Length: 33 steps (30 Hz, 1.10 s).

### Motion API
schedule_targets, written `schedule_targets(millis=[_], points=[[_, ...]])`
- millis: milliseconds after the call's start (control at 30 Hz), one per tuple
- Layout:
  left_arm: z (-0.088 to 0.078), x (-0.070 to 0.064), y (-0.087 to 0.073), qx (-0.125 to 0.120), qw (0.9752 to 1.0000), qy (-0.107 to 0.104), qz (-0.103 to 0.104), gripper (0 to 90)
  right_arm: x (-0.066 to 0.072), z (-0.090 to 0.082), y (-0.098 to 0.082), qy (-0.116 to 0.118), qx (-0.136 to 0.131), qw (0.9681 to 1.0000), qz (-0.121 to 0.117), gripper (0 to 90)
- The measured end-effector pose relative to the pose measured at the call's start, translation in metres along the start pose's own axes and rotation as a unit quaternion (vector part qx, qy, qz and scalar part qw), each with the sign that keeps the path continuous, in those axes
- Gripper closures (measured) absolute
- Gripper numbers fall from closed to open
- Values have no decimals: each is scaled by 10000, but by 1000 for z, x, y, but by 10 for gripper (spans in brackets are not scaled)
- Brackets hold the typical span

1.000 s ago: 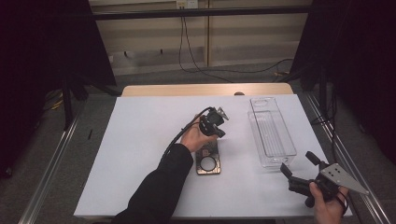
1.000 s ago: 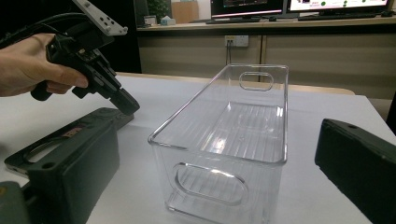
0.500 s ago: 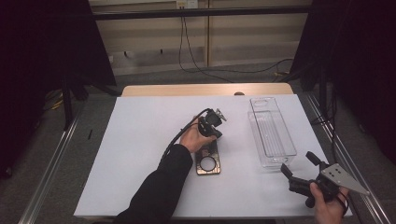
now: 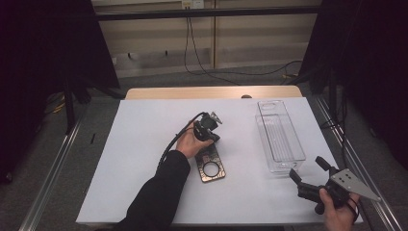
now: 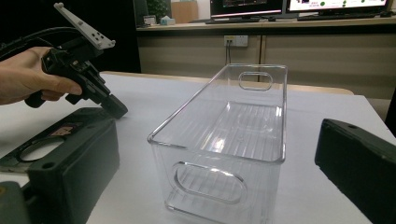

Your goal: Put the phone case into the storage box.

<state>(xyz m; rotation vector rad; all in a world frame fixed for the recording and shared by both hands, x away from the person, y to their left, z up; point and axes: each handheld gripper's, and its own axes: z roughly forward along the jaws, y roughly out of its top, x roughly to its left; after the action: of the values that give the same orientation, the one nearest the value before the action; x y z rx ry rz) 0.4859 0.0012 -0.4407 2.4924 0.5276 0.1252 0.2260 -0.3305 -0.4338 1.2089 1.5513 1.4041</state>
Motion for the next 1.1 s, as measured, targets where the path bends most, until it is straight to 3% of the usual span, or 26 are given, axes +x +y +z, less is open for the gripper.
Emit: schedule_targets(millis=[500, 1100], points=[[-13, 12, -20, -74, 9998, 87, -146, 900, 0, 0, 0, -15, -5, 10000, -5, 0], [-23, 16, -38, -218, 9992, 139, -298, 900, 0, 0, 0, -5, -4, 10000, 3, 0]])
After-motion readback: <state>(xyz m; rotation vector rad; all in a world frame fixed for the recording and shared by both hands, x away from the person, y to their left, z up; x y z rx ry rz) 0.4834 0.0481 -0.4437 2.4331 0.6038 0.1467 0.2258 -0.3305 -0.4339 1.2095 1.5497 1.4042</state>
